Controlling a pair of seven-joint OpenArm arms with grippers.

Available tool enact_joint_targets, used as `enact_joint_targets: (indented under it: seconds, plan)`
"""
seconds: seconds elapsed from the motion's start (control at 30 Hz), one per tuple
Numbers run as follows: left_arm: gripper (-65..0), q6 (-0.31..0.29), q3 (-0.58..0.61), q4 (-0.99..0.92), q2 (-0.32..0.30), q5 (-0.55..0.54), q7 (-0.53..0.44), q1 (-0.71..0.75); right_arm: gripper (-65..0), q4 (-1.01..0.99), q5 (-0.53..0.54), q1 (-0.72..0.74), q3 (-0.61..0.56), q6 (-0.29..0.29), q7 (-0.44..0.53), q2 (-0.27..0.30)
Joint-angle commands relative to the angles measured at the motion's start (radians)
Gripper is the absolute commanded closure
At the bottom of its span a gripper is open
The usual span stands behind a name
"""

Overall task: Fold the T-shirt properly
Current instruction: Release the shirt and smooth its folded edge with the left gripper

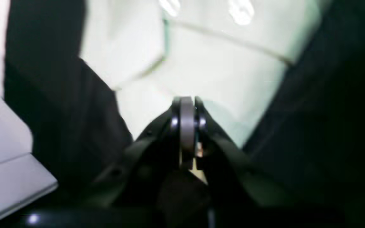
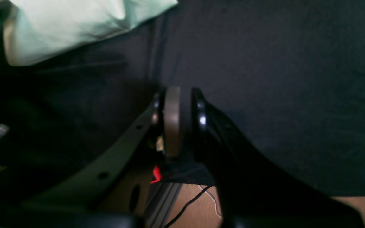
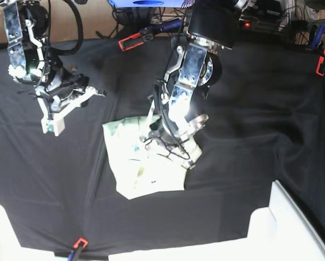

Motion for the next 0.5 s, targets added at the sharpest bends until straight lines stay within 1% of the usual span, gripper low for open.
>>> enact_joint_targets:
  seconds: [0.0,0.27,0.33,0.47]
  plan:
    - [0.0,0.002,0.002,0.003,0.009,-0.004,-0.007,-0.007,-6.5,0.014,0.005,0.009,0.004,0.001,0.013,0.009]
    - [0.0,0.002,0.001,-0.099,-0.004,-0.004,-0.008,-0.001,-6.5,0.014,0.005,0.004,0.004,0.001,0.013,0.012]
    - [0.0,0.002,0.002,-0.102,-0.004,-0.004,-0.007,0.011,-6.5,0.014,0.005,0.004,0.004,0.001,0.013,0.012]
    - [0.0,0.002,0.007,-0.098,-0.026,-0.003,-0.007,0.033,-6.5,0.014,0.005,0.004,0.004,0.001,0.013,0.012]
